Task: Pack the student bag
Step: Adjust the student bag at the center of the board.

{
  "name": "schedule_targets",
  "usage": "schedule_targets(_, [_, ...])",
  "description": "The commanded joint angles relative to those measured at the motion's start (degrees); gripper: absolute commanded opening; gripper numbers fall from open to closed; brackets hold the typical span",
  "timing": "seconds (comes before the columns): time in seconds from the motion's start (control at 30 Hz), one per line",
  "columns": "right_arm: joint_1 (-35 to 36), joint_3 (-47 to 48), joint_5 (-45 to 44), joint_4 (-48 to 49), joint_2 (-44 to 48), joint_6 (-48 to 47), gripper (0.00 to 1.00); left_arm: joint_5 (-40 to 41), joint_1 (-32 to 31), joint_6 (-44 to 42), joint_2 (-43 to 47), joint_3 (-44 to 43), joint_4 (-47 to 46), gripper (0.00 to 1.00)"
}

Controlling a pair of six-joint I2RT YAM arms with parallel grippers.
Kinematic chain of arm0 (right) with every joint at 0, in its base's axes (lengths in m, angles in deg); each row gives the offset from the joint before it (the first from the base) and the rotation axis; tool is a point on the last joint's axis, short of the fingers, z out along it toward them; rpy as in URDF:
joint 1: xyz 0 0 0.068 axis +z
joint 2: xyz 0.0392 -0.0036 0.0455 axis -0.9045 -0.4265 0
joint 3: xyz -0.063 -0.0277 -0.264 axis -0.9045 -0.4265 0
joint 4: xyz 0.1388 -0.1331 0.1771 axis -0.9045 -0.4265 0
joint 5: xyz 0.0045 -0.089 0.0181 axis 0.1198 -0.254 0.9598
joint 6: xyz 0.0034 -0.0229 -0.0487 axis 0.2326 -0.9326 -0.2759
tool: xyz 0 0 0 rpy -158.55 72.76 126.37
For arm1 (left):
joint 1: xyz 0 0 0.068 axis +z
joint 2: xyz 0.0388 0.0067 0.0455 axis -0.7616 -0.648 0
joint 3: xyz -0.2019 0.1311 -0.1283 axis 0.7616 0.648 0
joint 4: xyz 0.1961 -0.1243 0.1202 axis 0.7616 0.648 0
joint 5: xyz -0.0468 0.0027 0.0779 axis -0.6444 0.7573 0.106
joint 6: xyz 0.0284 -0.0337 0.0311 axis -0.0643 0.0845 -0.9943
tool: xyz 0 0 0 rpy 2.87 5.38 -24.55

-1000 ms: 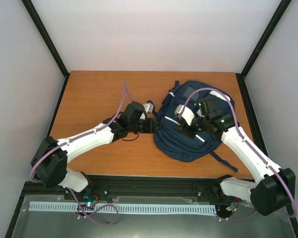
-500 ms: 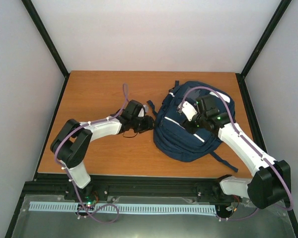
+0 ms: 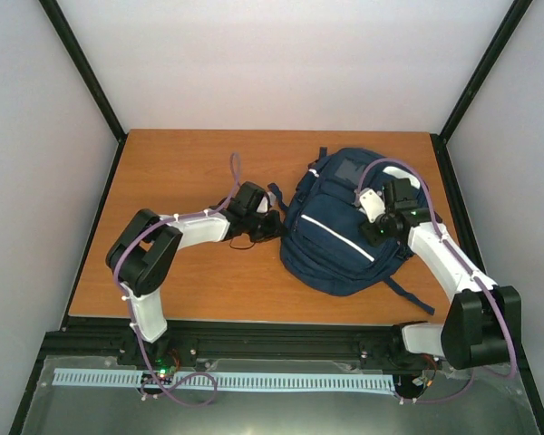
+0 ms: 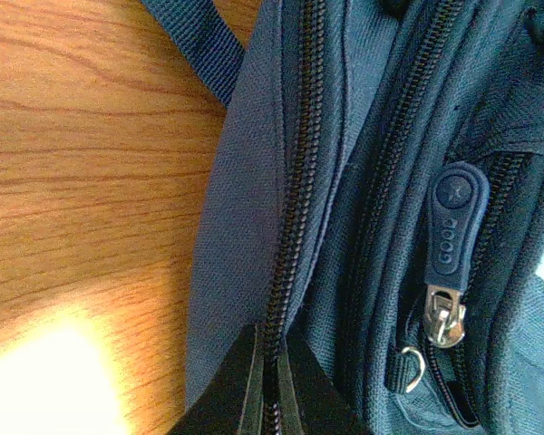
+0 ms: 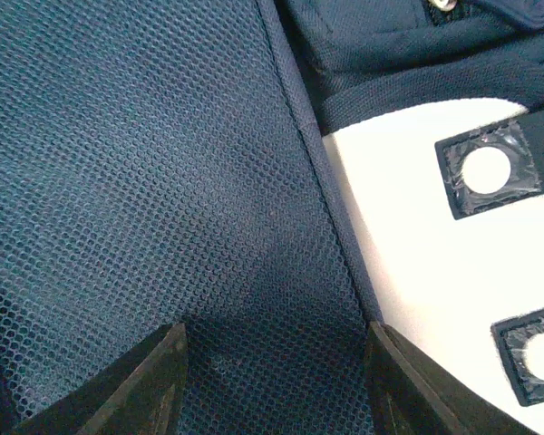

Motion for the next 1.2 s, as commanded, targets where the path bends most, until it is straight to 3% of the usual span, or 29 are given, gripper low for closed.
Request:
schedule_targets(0.0, [-1.2,-1.5,-4.7,-0.5,-2.1,-0.5,0.55,1.2,0.0,0.5,1.5,-1.1,-1.7,0.01])
schedule_targets(0.2, [-1.3,0.7,-3.9,1.7,-9.2,-0.1,0.54,2.6,-1.4,3.1,9.8,7.3,-3.1,0.01])
schedule_targets(0.53, [1.3,10.9,0.4,2.4,-20.2,2.0,0.52,8.5,-12.4,8.2,17.3,18.1,-1.9,0.01])
schedule_targets(0.6, [1.8,11.5,1.5,1.9,-20.5,2.6,0.52,10.2,-12.6,7.7,18.4,18.5,2.0,0.10])
schedule_targets(0.7, [1.9,11.1,2.5,1.2,-18.8,2.8,0.52,14.7,-12.6,4.8,23.4,18.6,10.5,0.38])
schedule_targets(0.77, [1.9,10.4,2.4,0.8,-16.7,2.6,0.52,16.3,-12.6,3.0,28.0,18.8,13.5,0.48])
schedule_targets(0.83, [1.9,9.9,2.4,0.2,-14.1,2.6,0.52,17.9,-12.5,1.3,32.3,18.2,16.5,0.52])
schedule_targets(0.97, [2.6,9.8,1.4,-1.4,-8.3,4.0,0.52,22.4,-12.3,-3.9,37.0,14.5,19.9,0.52])
schedule_targets(1.07, [4.5,9.8,2.5,-2.4,-4.0,4.7,0.52,25.3,-11.8,-10.3,34.6,9.9,22.0,0.52])
schedule_targets(1.17, [6.6,7.8,11.7,-3.6,-1.1,1.6,0.51,24.6,-10.6,-16.8,29.0,6.4,21.9,0.55])
